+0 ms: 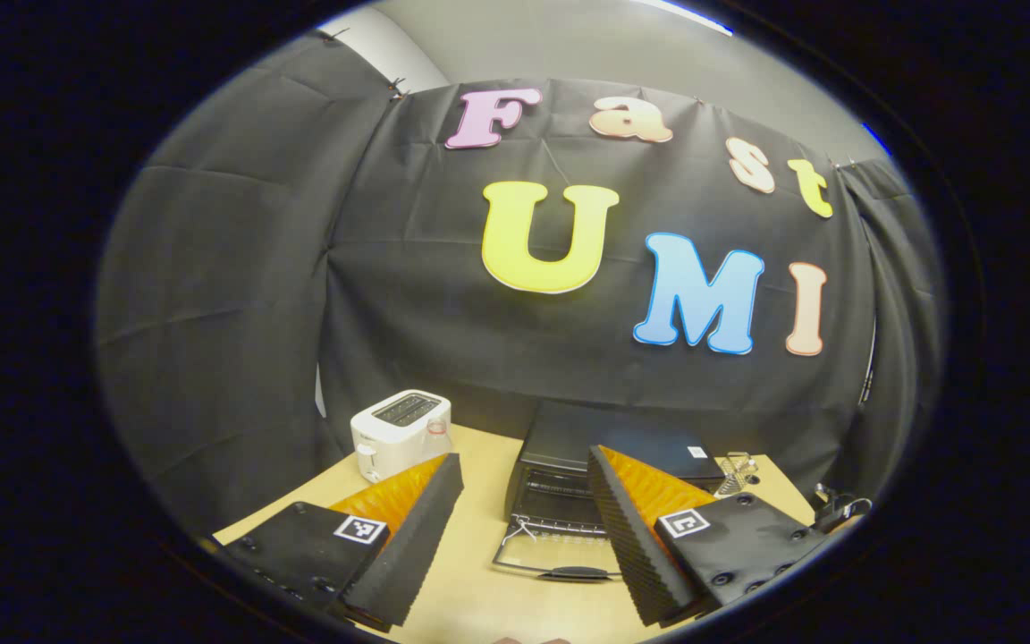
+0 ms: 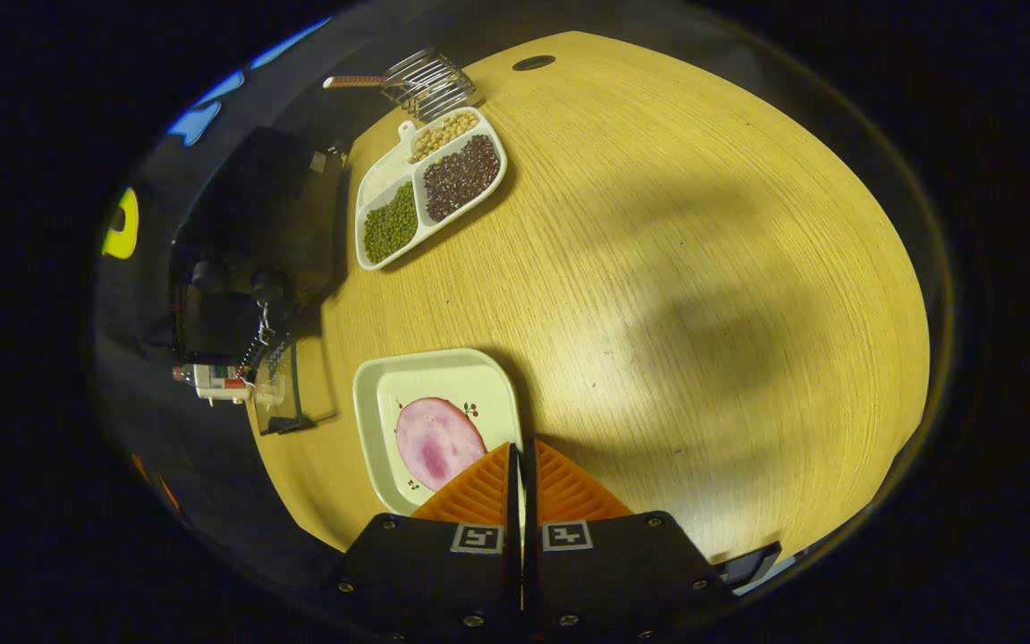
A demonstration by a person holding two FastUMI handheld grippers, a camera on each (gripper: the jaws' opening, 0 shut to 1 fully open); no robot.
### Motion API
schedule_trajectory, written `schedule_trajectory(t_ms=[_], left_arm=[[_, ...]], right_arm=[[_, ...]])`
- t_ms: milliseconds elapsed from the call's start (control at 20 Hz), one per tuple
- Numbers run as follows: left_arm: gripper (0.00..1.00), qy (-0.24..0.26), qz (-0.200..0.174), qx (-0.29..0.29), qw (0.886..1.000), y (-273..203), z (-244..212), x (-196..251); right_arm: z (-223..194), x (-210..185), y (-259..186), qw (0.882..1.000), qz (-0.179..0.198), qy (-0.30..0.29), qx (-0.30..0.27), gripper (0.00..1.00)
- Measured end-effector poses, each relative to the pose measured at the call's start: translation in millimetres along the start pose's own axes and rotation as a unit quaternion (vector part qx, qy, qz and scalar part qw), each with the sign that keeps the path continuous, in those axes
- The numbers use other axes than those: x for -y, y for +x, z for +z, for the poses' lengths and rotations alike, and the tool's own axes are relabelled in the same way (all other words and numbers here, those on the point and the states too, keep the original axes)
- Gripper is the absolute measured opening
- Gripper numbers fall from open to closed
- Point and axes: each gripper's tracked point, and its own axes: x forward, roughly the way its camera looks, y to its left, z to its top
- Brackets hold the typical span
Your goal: Open the electric oven with the left hand, put the food in, and close the electric oven.
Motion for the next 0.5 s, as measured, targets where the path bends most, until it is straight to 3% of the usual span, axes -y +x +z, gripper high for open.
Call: schedule_trajectory(t_ms=[150,200,250,500], left_arm=[[0.95,-0.004,-0.010,-0.006,1.000,1,-5,4],[0.90,-0.003,-0.014,-0.007,1.000,1,-5,7],[0.95,0.000,-0.018,-0.008,1.000,2,-6,9],[0.95,0.012,-0.031,-0.006,0.999,3,-1,14]], right_arm=[[-5,-3,-4,0.999,0.026,0.038,0.004,0.02],[-7,0,-3,0.999,0.024,0.039,0.006,0.02],[-8,2,-2,0.999,0.018,0.031,0.005,0.01],[-16,6,13,0.997,-0.061,-0.041,-0.006,0.02]])
